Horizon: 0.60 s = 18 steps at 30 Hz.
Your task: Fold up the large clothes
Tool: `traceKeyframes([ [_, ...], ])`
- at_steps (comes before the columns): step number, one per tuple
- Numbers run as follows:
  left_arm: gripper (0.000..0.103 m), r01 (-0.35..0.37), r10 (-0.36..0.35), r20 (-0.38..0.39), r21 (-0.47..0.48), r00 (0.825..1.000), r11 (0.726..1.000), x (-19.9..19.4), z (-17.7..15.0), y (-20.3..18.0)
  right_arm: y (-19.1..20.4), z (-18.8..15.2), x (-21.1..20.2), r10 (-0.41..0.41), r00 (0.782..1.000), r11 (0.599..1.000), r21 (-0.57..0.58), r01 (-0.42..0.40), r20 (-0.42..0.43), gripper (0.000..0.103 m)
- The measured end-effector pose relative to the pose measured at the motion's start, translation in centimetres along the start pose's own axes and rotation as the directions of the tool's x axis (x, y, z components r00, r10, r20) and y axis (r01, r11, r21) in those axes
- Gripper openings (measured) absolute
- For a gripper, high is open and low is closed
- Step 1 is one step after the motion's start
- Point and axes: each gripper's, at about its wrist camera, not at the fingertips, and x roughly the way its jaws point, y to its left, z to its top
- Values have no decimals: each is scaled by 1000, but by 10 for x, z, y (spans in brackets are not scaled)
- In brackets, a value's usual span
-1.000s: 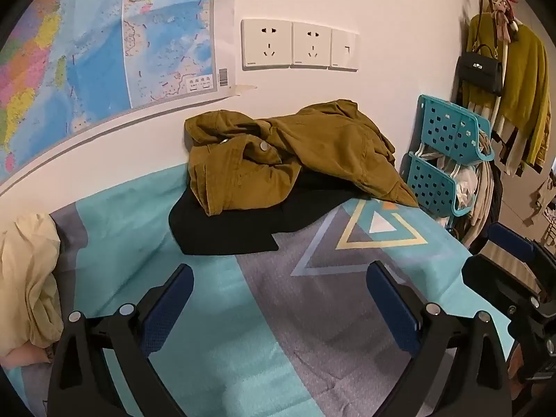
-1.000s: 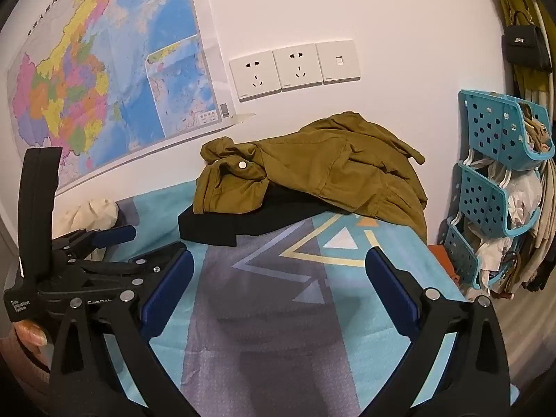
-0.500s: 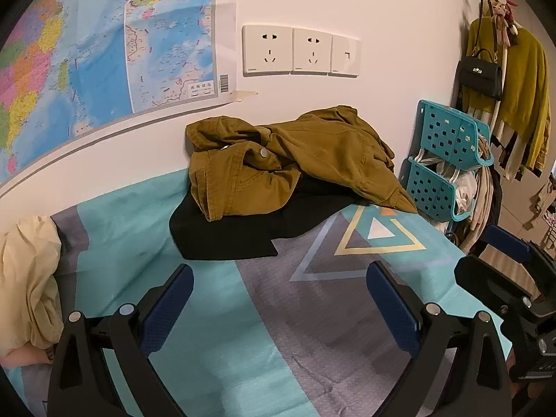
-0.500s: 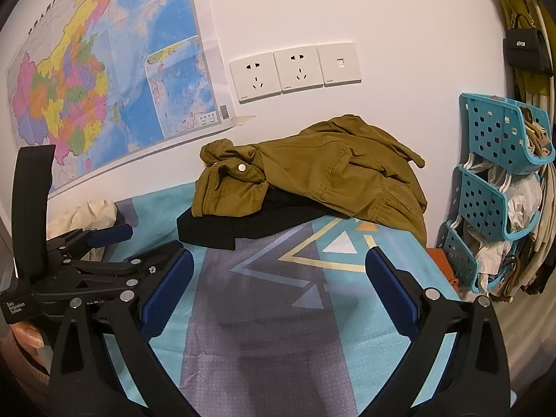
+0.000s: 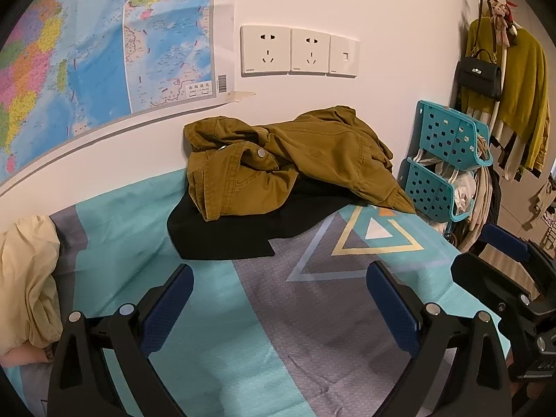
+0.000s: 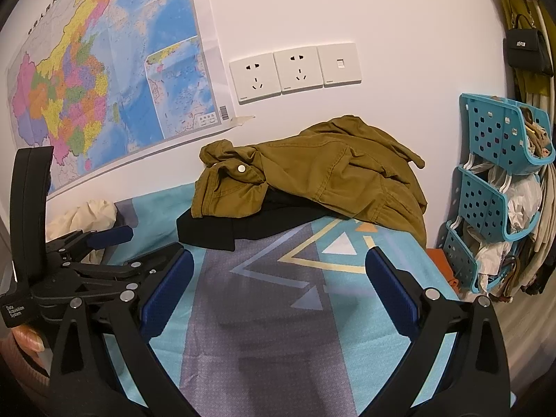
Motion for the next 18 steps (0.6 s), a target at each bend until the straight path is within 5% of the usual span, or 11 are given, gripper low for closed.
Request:
traceKeyframes([
  [18, 96, 0, 0, -1, -14, 1000, 1000, 2, 3, 0, 0, 3, 1, -1, 1000, 1000, -3, 1, 7, 97],
])
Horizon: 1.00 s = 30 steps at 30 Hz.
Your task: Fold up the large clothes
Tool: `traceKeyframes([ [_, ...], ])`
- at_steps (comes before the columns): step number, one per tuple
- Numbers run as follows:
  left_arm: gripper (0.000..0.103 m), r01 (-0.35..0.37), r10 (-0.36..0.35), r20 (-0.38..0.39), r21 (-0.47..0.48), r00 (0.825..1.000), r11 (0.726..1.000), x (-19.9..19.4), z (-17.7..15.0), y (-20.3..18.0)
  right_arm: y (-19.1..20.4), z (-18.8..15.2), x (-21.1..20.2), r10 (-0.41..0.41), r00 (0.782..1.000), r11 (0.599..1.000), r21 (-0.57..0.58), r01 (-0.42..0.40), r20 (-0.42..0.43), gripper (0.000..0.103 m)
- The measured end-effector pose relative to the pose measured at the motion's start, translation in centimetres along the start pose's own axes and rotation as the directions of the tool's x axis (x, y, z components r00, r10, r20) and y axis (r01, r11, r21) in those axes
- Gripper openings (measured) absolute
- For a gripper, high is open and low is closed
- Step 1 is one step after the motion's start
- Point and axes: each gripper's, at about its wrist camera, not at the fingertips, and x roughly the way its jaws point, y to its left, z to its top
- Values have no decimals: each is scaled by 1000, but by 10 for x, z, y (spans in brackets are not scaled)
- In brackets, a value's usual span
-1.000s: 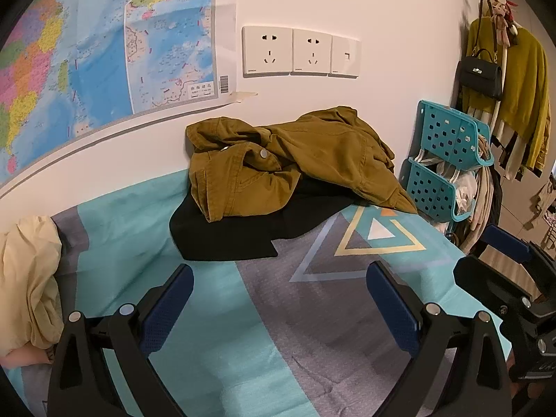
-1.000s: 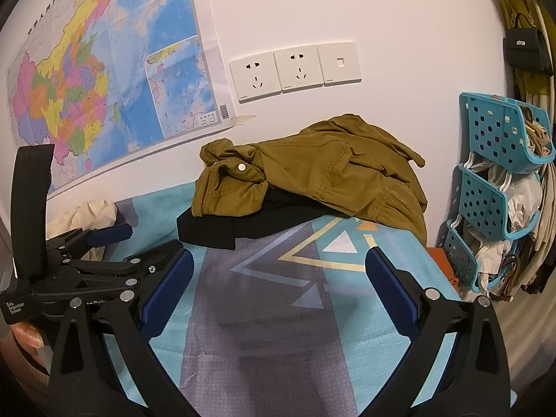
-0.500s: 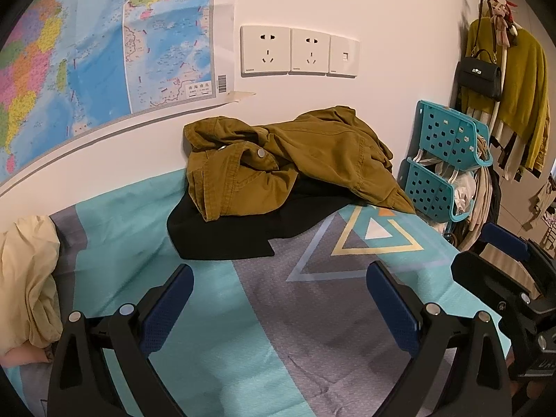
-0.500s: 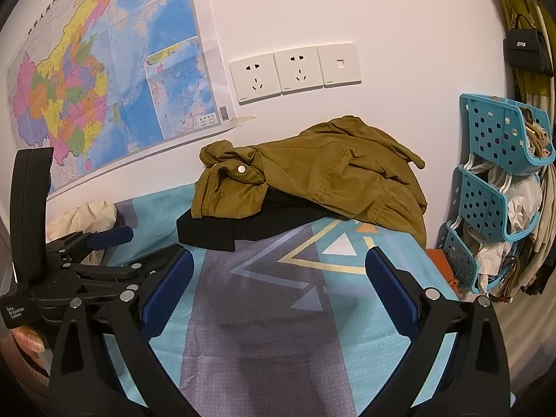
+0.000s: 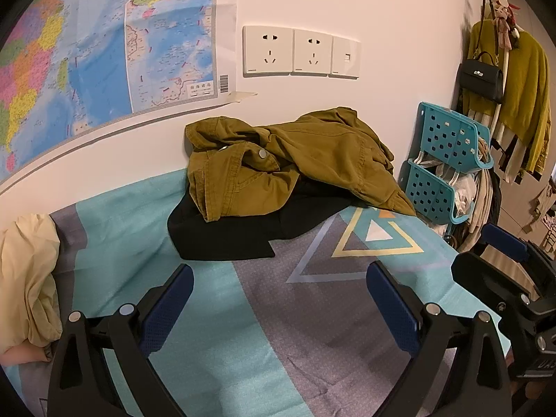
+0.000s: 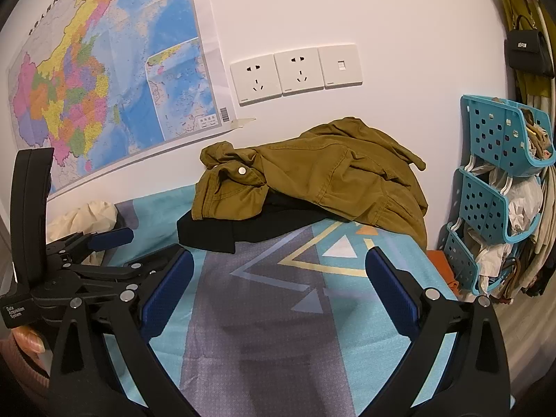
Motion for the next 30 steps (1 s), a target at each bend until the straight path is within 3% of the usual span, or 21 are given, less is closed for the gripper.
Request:
traceKeyframes([
  [30, 96, -20, 20, -10, -22, 1000, 1000, 6, 0, 7, 3, 6, 6, 12, 1000, 1000, -14, -12, -4, 97],
])
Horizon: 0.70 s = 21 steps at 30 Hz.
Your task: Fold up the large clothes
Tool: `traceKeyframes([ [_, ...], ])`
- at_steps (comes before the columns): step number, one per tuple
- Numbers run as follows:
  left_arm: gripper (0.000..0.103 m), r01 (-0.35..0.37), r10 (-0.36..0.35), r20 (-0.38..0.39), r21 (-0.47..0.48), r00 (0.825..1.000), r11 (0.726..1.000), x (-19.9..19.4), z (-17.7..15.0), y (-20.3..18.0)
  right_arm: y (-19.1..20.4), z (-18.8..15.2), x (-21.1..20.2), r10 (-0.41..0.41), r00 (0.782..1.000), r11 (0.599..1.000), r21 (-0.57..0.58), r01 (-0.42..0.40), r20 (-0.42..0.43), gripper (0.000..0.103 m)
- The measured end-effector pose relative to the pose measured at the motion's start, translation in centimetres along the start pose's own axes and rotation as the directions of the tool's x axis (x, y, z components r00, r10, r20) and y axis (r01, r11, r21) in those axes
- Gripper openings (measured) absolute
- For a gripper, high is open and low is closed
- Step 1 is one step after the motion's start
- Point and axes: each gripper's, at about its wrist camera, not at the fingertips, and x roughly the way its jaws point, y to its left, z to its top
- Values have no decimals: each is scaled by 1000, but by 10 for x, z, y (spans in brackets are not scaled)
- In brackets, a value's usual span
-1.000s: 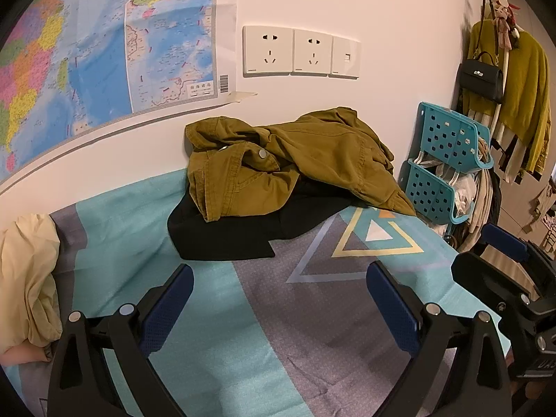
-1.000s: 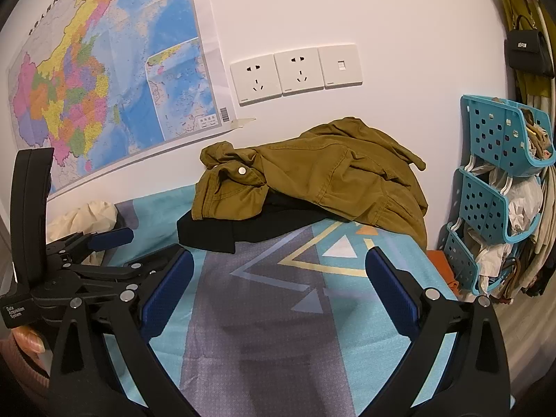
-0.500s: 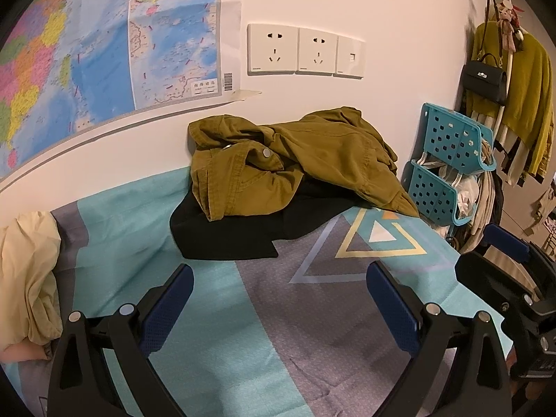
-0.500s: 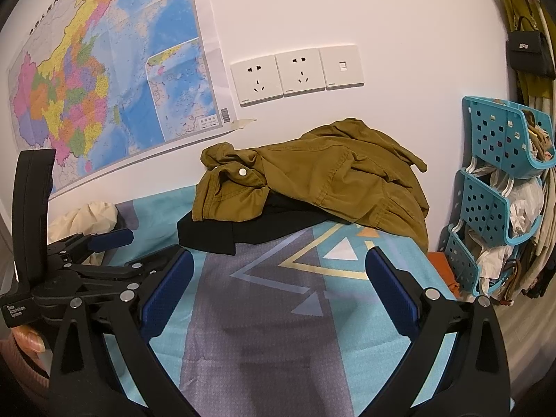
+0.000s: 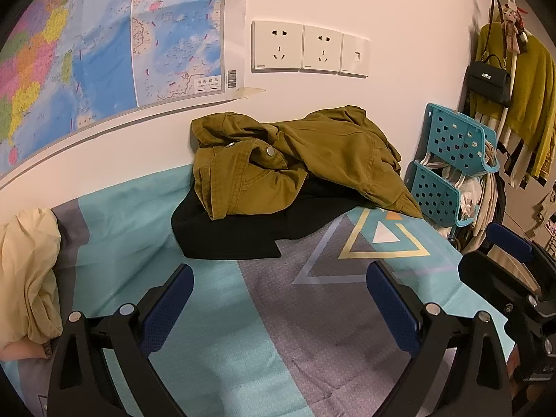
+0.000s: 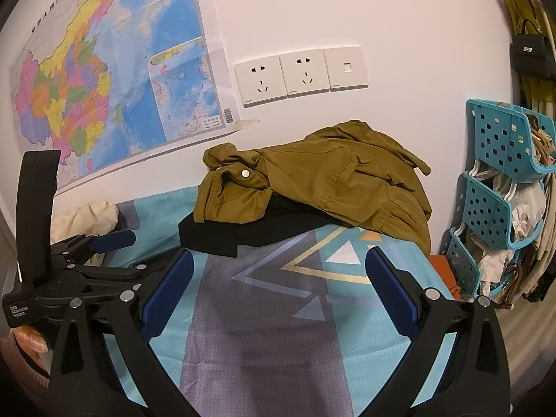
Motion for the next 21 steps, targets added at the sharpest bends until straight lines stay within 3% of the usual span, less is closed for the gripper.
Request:
traceKeyframes([
  [21, 96, -1, 1, -9, -8, 1000, 1000, 6, -1, 0, -1, 0, 4, 11, 1000, 1000, -1, -11, -2, 97],
])
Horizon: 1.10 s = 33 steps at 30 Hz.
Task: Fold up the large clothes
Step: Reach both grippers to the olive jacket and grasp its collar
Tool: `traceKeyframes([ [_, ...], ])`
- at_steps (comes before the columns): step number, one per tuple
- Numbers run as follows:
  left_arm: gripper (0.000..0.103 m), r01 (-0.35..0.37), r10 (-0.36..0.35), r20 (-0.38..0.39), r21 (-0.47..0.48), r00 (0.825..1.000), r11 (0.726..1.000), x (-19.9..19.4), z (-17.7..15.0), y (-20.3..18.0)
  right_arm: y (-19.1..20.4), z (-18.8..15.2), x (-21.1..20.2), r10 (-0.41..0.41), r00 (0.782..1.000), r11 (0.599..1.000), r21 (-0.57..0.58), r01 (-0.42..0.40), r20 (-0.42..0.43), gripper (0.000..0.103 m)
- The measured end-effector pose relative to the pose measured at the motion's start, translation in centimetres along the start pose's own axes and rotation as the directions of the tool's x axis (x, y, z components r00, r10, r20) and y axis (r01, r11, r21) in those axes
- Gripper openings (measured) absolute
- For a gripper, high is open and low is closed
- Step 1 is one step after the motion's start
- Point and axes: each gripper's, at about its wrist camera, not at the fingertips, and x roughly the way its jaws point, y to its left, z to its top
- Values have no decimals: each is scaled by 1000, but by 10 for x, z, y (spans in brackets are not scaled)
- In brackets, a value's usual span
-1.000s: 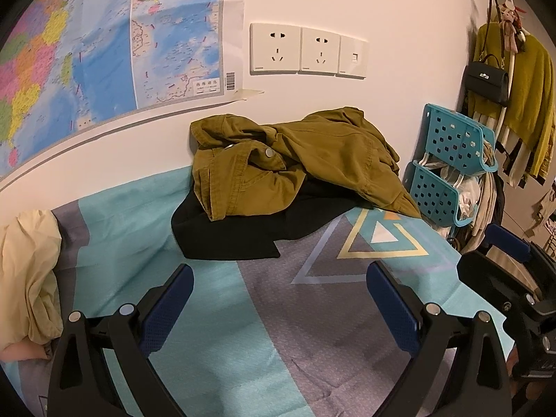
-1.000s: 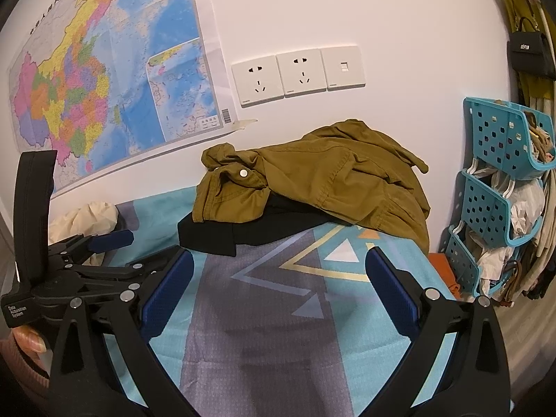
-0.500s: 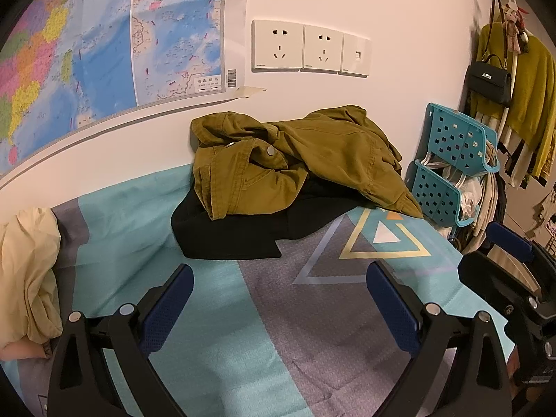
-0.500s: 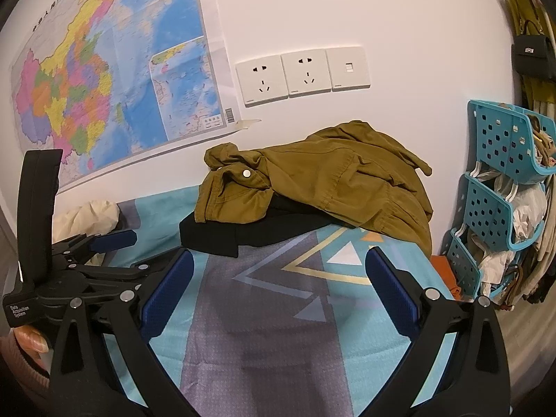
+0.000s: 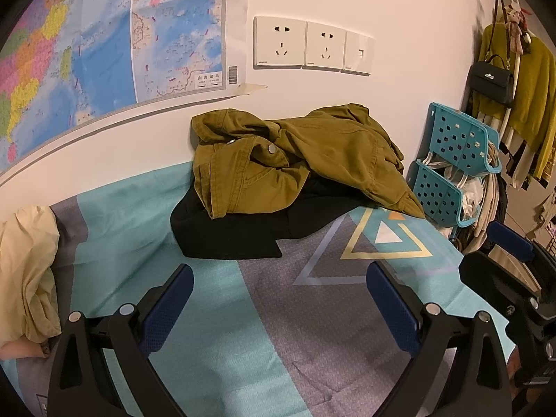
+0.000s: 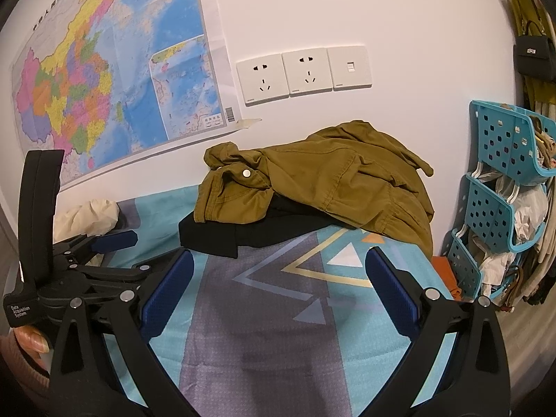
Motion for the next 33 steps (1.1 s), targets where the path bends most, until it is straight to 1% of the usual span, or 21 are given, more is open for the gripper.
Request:
traceKeyframes([
  [8, 96, -4, 4, -13, -10, 1000, 1000, 5, 2, 1, -2, 2, 8, 10, 1000, 1000, -20, -11, -6, 97],
  [13, 96, 8, -10, -56, -38, 998, 999, 22, 7, 10, 1, 8, 23, 16, 1000, 997, -79, -17, -20, 97],
  [15, 96, -9, 5, -67, -59, 998, 998, 31, 10, 18, 1, 15, 37, 29, 999, 993, -111, -34, -40, 97],
  [17, 96, -32, 26, -73, -80, 997, 996, 39, 12, 26, 3, 23, 55, 13, 999, 988, -155, -20, -48, 97],
  [19, 96, -75, 68, -78, -94, 995, 993, 48, 13, 36, 4, 33, 79, 6, 998, 981, -195, -20, -70, 97],
  [21, 96, -100, 91, -80, -104, 993, 990, 56, 16, 44, 4, 45, 105, 10, 995, 977, -212, -32, -104, 97],
  [22, 96, -116, 108, -84, -107, 991, 987, 61, 18, 49, 3, 49, 115, 5, 994, 975, -220, -30, -112, 95],
  [24, 96, -136, 126, -91, -112, 988, 984, 69, 21, 55, 5, 59, 144, -1, 990, 966, -255, -34, -138, 88],
  [26, 96, -150, 140, -93, -110, 986, 983, 76, 24, 59, 9, 67, 171, -18, 986, 955, -296, -33, -168, 86],
  [29, 96, -153, 141, -107, -114, 984, 982, 88, 28, 63, 4, 74, 206, -46, 974, 944, -328, -31, -222, 66],
  [30, 96, -159, 147, -111, -113, 983, 981, 93, 30, 64, 0, 76, 213, -52, 969, 943, -332, -32, -242, 50],
  [31, 96, -160, 147, -115, -111, 982, 981, 97, 31, 65, -5, 79, 217, -66, 965, 934, -356, -30, -254, 41],
  [32, 96, -157, 144, -120, -112, 982, 981, 100, 32, 66, -8, 81, 216, -86, 966, 926, -377, -13, -245, 17],
  [33, 96, -153, 138, -126, -113, 982, 982, 104, 33, 68, -13, 87, 207, -97, 972, 919, -393, 5, -215, 7],
])
